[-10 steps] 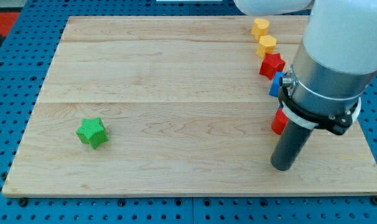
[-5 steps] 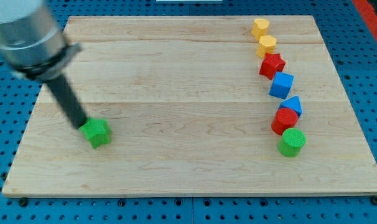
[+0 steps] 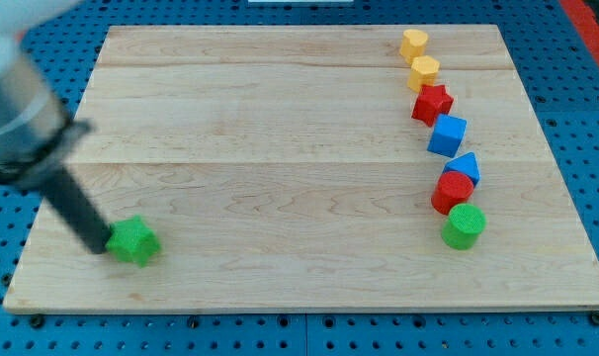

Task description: Push the green star towards bottom right

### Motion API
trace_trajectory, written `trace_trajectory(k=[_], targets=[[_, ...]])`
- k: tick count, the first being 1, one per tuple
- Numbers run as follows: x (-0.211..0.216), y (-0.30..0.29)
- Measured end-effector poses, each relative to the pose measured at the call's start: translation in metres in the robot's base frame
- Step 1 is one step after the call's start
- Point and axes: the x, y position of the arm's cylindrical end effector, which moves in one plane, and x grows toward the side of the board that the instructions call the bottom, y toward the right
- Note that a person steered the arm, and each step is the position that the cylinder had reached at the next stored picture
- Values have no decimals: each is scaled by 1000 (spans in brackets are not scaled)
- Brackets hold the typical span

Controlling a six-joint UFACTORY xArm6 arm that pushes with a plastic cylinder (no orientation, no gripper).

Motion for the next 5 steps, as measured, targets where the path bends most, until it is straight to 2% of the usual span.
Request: trace_trajectory(k=[1,2,3,4,5], targets=[[-18,98],[25,142],[33,115],[45,169],[36,248]])
